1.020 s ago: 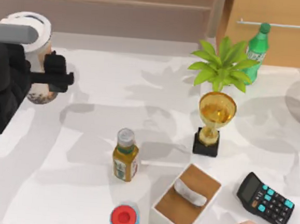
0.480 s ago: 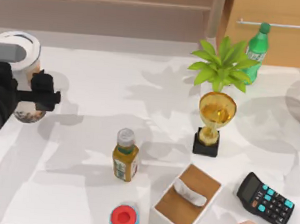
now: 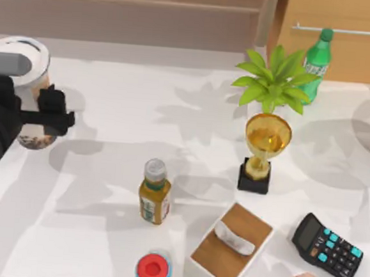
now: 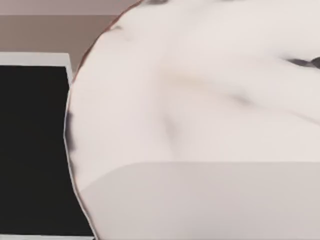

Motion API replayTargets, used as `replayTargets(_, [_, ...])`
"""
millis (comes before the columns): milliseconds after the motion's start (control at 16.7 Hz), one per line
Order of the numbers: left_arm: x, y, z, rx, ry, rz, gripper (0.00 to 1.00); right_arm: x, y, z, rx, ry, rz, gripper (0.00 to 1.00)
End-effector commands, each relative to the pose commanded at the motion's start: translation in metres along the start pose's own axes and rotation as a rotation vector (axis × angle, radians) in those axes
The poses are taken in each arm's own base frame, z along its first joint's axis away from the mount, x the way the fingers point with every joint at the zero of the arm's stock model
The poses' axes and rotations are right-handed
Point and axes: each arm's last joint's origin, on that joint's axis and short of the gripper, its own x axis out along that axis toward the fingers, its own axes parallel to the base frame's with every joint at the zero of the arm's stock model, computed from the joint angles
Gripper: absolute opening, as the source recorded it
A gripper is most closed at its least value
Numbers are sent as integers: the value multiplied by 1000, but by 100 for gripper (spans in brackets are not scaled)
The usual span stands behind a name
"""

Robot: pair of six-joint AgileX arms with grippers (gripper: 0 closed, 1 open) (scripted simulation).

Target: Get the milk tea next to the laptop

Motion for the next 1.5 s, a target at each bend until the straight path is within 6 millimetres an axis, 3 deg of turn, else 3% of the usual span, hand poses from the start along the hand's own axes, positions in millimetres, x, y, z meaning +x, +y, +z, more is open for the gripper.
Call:
replayTargets(540, [5,-1,-1,-15,-72,-2,0,0,0,0,0,0,0,100])
replayTargets(1020, [10,1,-28,0,14,2,0,0,0,0,0,0,0,100])
replayTargets(1260, [10,1,-28,0,14,2,0,0,0,0,0,0,0,100])
replayTargets(1500, [10,1,-28,0,14,2,30,0,0,0,0,0,0,100])
